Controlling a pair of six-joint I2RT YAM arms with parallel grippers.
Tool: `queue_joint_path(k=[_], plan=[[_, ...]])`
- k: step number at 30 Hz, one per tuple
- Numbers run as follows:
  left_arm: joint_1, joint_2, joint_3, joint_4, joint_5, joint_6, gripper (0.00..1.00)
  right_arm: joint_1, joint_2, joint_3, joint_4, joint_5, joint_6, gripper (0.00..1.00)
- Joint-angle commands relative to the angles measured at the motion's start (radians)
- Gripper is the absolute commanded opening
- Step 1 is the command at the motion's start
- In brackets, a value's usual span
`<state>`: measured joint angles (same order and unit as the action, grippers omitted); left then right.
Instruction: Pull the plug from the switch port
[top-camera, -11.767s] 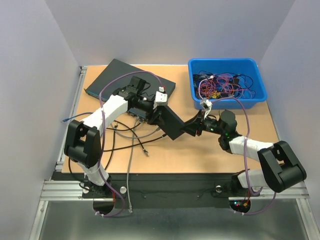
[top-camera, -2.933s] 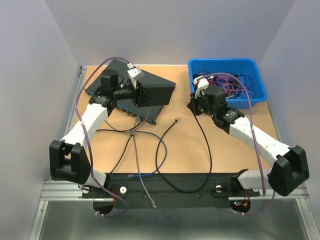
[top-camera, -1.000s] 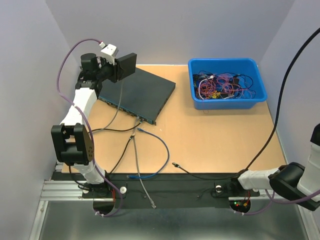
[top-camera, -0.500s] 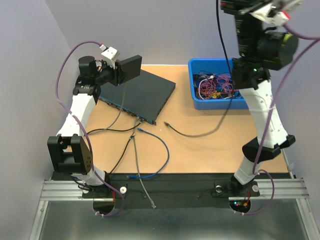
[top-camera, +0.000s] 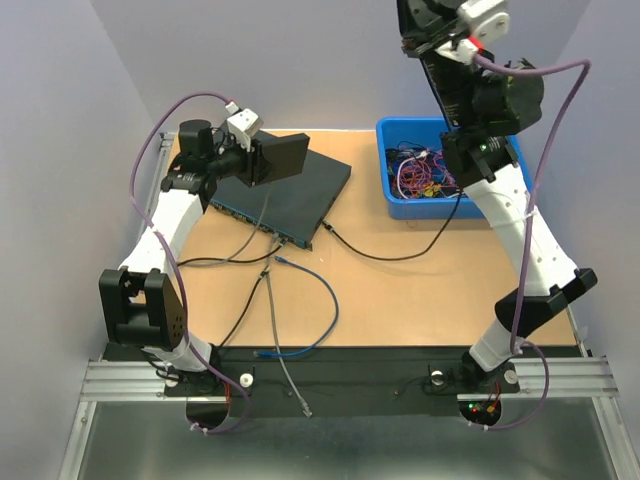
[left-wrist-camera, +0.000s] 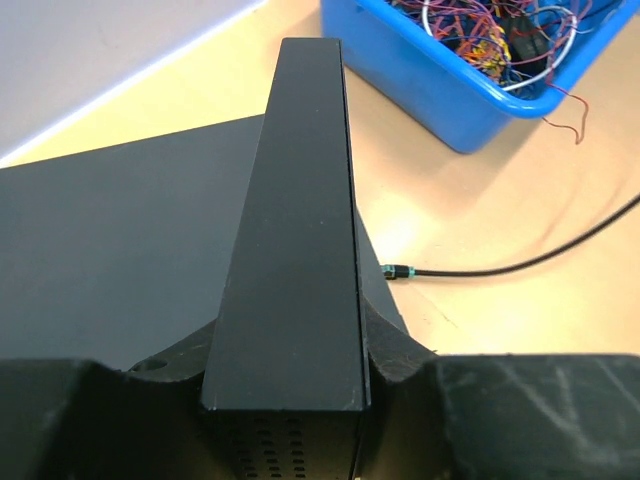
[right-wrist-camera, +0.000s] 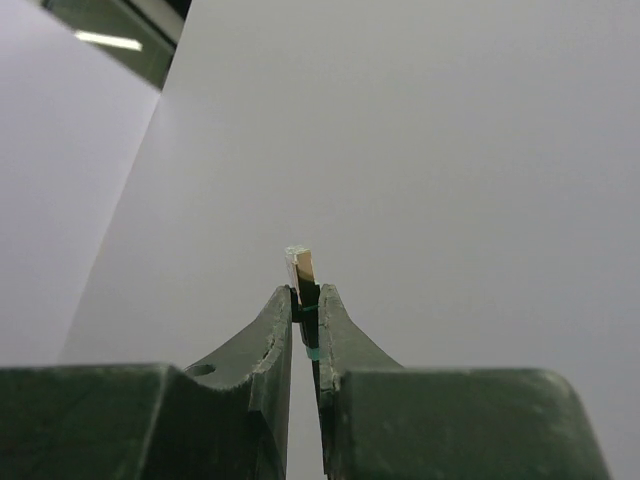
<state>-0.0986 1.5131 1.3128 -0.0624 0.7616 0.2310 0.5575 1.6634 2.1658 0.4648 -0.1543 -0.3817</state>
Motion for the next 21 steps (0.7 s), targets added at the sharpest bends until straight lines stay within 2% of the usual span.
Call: queue_joint_path(k=[1, 5, 6, 8, 10, 13, 15, 21], plan=[[-0.018, -0.08, 0.006, 0.087, 0.054, 0.014, 0.0, -0.001, -0.04, -0.112, -0.194, -0.024, -0.091, 0.0], [-0.027, -0.083, -0.009, 0.085, 0.056, 0.022, 0.0, -0.001, -0.135, -0.328, -0.3, -0.121, 0.019, 0.0], [-0.029, -0.085, -0.01, 0.087, 0.054, 0.025, 0.0, -0.001, -0.189, -0.444, -0.307, -0.14, 0.106, 0.0], [-0.029, -0.083, -0.014, 0.087, 0.05, 0.027, 0.0, 0.001, -0.243, -0.558, -0.317, -0.178, 0.217, 0.01], [-0.029, -0.083, -0.014, 0.087, 0.036, 0.03, 0.0, 0.001, -0.313, -0.743, -0.318, -0.177, 0.28, 0.0], [-0.029, -0.08, -0.012, 0.087, 0.03, 0.03, 0.0, 0.001, -0.353, -0.935, -0.348, -0.139, 0.378, 0.01], [-0.029, -0.077, -0.014, 0.087, 0.031, 0.03, 0.0, 0.002, -0.358, -0.995, -0.374, -0.117, 0.473, 0.0], [-0.027, -0.074, -0.018, 0.093, 0.039, 0.019, 0.0, 0.005, -0.291, -1.113, -0.512, -0.079, 0.569, 0.0]])
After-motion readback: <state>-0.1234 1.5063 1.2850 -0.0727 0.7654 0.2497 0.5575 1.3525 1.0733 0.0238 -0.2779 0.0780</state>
